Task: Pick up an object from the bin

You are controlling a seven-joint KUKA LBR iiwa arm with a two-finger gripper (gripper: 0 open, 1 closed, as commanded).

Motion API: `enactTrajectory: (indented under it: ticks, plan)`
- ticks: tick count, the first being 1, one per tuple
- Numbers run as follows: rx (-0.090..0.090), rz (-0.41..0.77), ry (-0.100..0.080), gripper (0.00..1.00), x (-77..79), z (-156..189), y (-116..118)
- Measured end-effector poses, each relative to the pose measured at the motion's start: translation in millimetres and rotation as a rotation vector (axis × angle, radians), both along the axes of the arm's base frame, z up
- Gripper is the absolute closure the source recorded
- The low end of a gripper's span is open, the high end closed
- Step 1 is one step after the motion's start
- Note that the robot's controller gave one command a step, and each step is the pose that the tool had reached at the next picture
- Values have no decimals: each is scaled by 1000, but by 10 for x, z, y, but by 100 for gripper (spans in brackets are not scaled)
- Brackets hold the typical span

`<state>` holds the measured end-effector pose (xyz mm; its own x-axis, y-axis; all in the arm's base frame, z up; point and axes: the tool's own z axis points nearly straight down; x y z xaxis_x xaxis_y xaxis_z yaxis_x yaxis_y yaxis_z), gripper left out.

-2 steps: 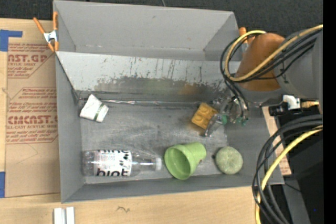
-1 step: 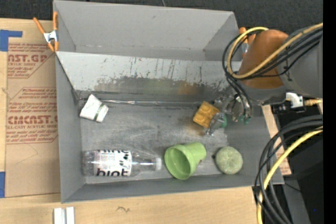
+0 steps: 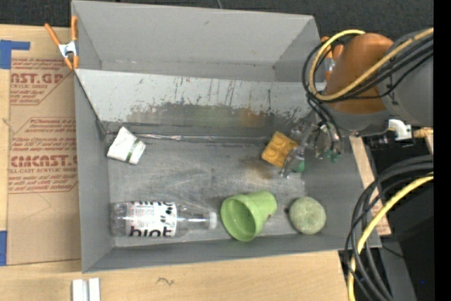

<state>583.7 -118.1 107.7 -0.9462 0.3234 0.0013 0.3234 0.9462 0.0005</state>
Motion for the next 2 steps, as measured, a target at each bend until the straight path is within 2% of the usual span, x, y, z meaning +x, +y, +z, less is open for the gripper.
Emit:
enactTrajectory:
  ticks: [2]
  plan:
    - [-1,0,-6,100,15,206,0]
